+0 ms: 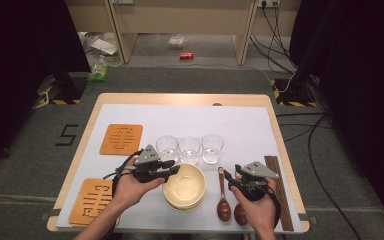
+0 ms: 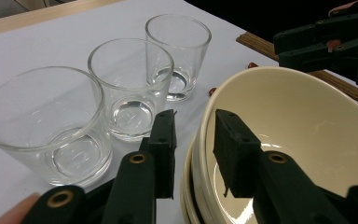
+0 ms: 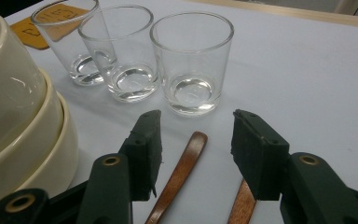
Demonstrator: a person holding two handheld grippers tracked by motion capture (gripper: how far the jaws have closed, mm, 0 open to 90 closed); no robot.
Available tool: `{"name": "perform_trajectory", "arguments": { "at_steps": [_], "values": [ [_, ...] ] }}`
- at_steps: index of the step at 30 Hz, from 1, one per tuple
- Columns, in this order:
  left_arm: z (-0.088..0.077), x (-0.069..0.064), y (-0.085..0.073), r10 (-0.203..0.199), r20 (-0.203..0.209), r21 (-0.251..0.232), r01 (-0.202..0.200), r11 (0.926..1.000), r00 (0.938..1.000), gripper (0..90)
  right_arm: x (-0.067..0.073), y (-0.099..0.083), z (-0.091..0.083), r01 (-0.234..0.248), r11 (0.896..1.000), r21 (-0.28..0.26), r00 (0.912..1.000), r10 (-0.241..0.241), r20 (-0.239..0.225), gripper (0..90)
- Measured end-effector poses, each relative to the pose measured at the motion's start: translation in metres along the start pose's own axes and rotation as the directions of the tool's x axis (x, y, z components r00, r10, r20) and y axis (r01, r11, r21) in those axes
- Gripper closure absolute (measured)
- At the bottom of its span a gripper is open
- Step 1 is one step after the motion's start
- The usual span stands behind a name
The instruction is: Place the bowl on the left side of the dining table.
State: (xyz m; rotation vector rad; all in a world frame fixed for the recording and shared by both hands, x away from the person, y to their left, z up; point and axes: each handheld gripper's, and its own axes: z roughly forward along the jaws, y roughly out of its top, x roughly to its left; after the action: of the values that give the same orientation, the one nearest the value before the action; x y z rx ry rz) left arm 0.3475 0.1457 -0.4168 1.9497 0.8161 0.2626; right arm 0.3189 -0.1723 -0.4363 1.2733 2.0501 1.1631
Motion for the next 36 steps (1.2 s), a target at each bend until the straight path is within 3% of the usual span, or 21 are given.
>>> {"name": "perform_trajectory", "arguments": {
  "at_steps": [19, 36],
  "values": [
    [0.0061, -0.0051, 0.0015, 0.074, -0.004, 0.036, -0.074, 0.9966, 0.9972, 79.0, -0.0004, -0.0005, -0.0001, -0.003, 1.000, 0.002, 1.0000, 0.003, 0.000, 52.5],
    [0.0001, -0.0101, 0.0033, 0.156, -0.035, 0.046, -0.155, 0.9869, 0.9871, 82.3, 0.0004, -0.0010, 0.0021, -0.005, 1.000, 0.010, 0.9999, 0.005, -0.010, 52.3]
  ]
}}
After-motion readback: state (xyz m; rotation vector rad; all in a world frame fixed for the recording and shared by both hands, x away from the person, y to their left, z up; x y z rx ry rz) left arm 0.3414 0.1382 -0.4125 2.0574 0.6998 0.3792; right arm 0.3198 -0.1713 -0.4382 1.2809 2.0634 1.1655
